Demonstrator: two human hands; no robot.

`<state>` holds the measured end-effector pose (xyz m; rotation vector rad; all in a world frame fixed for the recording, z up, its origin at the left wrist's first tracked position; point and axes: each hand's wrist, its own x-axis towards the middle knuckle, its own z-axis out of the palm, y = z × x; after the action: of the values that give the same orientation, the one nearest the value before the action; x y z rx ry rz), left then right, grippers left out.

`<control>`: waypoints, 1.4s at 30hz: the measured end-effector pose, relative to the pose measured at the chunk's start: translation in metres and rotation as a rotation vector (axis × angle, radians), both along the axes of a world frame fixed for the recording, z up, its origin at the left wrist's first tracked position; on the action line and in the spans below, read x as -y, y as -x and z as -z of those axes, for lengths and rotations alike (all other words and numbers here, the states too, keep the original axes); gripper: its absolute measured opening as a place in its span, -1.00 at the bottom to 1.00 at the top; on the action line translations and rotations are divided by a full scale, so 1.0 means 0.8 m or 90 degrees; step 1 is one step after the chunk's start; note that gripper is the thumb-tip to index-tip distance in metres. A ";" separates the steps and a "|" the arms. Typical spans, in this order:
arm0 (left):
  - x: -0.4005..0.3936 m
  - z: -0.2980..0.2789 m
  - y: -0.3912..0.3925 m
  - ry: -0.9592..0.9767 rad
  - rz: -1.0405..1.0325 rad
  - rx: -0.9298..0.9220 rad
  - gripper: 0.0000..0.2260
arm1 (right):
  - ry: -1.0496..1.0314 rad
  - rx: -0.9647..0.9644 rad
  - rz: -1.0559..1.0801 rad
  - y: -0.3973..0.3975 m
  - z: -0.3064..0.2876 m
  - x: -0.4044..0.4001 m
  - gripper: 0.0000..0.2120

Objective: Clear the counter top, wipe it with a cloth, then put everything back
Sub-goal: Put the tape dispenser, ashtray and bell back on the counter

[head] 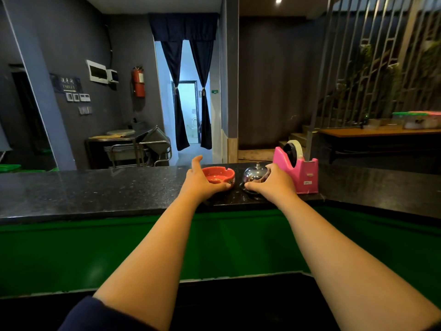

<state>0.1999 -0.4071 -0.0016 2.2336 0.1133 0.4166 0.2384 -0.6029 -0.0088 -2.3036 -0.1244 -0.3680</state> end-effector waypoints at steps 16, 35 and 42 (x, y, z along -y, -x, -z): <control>0.016 0.011 -0.030 -0.118 -0.061 -0.022 -0.12 | 0.059 0.020 0.017 0.007 0.007 0.000 0.00; 0.030 0.068 0.082 -0.393 -0.052 0.198 -0.69 | -0.068 0.039 0.042 0.056 0.007 -0.004 -0.17; 0.059 0.039 0.105 -0.400 0.080 0.166 -0.71 | -0.089 0.107 0.080 0.134 0.013 0.032 -0.29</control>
<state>0.1159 -0.4546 -0.0330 2.7476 -0.3383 0.7476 0.1312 -0.6285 -0.0194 -2.1454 -0.0352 -0.6159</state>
